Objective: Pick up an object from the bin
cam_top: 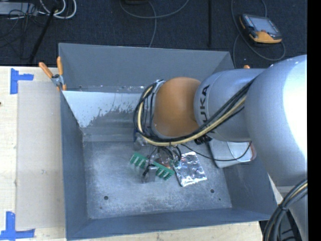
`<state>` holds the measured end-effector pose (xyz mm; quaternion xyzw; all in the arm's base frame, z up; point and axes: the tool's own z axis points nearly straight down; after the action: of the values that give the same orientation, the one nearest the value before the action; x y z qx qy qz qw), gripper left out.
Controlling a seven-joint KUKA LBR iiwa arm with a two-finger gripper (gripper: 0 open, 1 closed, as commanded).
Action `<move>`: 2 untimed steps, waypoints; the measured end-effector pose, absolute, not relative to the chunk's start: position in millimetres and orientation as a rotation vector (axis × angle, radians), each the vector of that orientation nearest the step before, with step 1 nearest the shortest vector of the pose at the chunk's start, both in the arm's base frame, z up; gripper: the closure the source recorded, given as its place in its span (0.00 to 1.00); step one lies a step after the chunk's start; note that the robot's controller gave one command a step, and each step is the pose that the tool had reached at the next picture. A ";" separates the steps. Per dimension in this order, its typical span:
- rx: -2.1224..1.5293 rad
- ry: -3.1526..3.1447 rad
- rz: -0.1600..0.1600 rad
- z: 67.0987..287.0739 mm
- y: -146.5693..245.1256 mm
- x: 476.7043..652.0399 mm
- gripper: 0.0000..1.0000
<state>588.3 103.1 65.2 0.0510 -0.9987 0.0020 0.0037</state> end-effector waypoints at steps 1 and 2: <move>0.079 -3.144 0.005 101.3 41.0 599.0 0.00; -0.174 -3.139 -0.002 111.2 65.9 605.6 0.00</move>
Offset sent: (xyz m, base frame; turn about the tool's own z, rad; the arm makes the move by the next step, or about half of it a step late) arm 0.0094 -0.0579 0.0348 0.0451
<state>605.6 65.9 111.2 -0.0553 -0.9985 -0.0005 -0.0009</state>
